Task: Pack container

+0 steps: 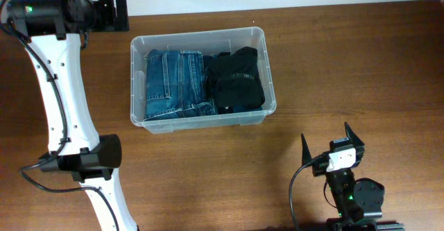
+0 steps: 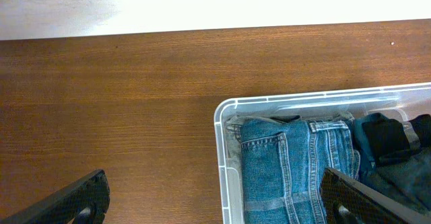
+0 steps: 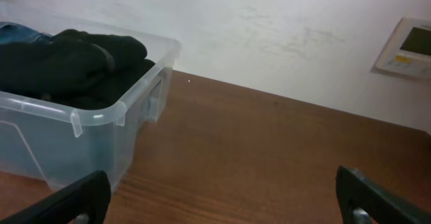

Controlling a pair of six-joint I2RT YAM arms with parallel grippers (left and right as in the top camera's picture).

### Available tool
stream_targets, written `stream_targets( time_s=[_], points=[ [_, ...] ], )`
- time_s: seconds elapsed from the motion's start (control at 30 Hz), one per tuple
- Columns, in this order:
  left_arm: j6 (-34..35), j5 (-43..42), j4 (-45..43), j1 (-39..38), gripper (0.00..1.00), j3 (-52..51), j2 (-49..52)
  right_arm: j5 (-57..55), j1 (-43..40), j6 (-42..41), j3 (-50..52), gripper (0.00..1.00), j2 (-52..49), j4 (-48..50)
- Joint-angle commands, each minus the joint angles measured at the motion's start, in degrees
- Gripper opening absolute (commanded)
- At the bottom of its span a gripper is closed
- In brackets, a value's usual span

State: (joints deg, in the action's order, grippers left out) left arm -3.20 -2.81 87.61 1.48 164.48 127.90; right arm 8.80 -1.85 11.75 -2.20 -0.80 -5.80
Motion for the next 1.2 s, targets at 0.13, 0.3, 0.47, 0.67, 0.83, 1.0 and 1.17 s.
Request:
stream_targets(
  time_s=[0.13, 0.3, 0.47, 0.67, 0.83, 1.0, 1.17],
  points=[
    [-0.26, -0.44, 0.07, 0.31, 0.99, 0.57, -0.28, -1.33, -0.44, -0.7, 1.36, 0.98, 0.61, 0.92],
    [-0.26, -0.44, 0.07, 0.31, 0.99, 0.57, -0.28, -1.33, -0.44, -0.7, 1.36, 0.98, 0.61, 0.92],
    [-0.26, -0.44, 0.07, 0.31, 0.99, 0.57, -0.28, -1.33, -0.44, -0.7, 1.36, 0.98, 0.61, 0.92],
    [-0.26, -0.44, 0.07, 0.31, 0.99, 0.57, -0.28, -1.33, -0.44, -0.7, 1.36, 0.98, 0.61, 0.92],
    [-0.28, -0.39, 0.2, 0.31, 1.0, 0.57, -0.28, -1.36, -0.44, -0.7, 1.36, 0.98, 0.59, 0.92],
    [-0.26, -2.8, -4.55, -0.37, 0.99, 0.55, -0.96, -1.33, -0.44, -0.7, 1.36, 0.98, 0.59, 0.92],
    [-0.28, -3.76, -15.04, -1.92, 0.99, -5.66, -5.18, -1.36, -0.44, -0.7, 1.36, 0.98, 0.59, 0.92]
  ],
)
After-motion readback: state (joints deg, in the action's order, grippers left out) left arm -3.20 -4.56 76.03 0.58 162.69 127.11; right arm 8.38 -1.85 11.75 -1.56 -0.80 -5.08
